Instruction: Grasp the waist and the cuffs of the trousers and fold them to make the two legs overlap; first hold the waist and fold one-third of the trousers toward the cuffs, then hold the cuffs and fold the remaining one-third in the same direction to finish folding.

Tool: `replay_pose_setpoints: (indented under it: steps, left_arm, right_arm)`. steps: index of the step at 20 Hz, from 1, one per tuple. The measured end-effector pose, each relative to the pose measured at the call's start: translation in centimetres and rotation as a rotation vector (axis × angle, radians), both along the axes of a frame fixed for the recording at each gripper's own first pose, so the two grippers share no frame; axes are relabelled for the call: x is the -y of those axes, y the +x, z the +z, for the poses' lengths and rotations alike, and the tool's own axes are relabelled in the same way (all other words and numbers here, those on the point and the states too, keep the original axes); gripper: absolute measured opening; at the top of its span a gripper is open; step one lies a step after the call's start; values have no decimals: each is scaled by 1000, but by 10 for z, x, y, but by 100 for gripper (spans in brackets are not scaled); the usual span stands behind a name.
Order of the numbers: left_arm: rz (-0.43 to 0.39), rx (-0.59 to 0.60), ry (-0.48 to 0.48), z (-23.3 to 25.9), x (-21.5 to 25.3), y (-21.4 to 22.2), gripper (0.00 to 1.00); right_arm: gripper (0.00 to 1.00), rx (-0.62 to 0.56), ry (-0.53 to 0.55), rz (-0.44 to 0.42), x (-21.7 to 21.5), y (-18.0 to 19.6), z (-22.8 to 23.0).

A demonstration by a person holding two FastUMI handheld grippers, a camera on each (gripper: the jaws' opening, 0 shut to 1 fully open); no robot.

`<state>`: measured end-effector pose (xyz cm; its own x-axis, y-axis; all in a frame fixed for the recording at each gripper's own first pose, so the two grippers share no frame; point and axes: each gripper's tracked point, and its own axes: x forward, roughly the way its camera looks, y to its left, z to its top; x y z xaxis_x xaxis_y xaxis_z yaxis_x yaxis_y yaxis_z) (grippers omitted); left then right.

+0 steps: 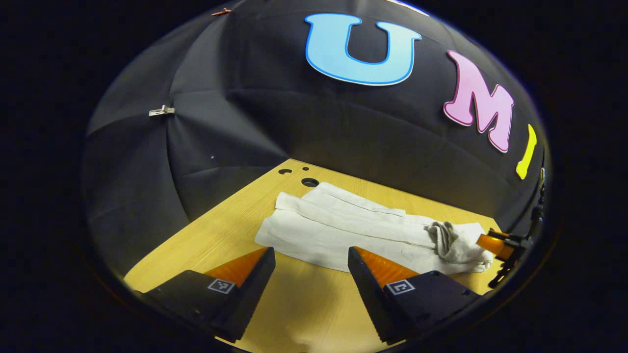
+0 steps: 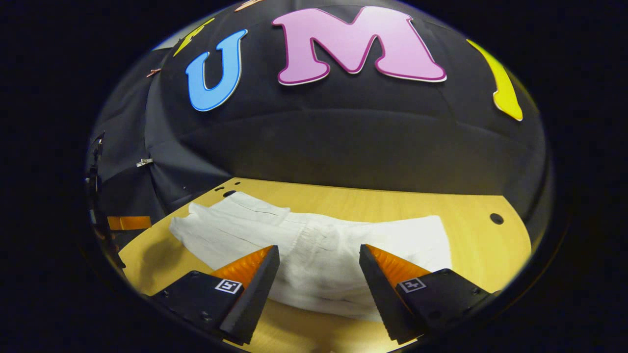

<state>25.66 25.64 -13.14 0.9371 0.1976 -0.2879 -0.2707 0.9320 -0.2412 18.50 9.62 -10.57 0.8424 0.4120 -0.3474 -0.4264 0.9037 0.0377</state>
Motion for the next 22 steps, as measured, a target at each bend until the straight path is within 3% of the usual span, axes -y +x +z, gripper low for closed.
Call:
replay_pose_setpoints:
  steps: [8,13,18,22]
  left_arm:
    - [2,-86,77,-9,-79,77,96]
    - [-62,-171,93,-40,-85,108,96]
    - [-116,-290,138,-74,-72,127,96]
    - [-115,-260,136,-71,-73,131,99]
  right_arm:
    - [99,46,-178,-180,156,-74,56]
    - [97,53,-121,-353,221,-109,94]
    - [98,32,-90,-423,244,-120,102]
    - [98,22,-120,-398,240,-133,96]
